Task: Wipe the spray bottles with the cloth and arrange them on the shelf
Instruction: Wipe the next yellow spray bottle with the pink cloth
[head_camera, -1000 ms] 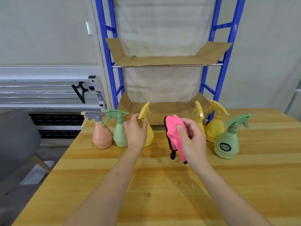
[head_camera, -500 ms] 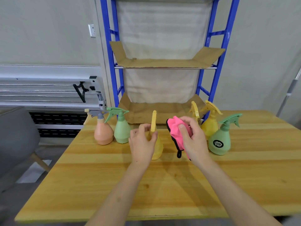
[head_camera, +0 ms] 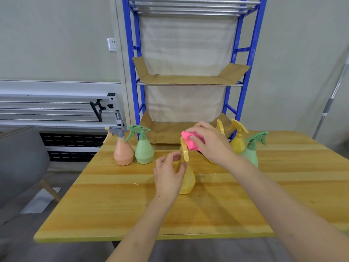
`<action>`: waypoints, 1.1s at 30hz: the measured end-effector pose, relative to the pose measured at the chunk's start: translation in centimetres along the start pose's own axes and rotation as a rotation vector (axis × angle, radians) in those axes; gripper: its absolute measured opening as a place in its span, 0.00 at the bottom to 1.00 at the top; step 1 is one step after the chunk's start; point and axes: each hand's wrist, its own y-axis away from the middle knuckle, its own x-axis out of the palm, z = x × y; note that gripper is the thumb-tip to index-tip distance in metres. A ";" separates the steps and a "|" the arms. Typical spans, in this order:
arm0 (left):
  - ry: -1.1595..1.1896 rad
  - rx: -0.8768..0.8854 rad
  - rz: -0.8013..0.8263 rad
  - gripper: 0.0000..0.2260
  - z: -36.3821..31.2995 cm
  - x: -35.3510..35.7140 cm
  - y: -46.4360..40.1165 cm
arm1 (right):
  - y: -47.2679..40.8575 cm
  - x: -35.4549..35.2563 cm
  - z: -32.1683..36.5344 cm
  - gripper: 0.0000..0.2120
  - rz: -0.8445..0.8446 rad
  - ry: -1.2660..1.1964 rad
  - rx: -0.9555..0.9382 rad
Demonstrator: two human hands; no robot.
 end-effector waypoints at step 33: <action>-0.073 -0.004 0.071 0.10 -0.3 -0.6 0.5 | 2.2 -1.9 -0.5 0.10 0.100 -0.241 0.042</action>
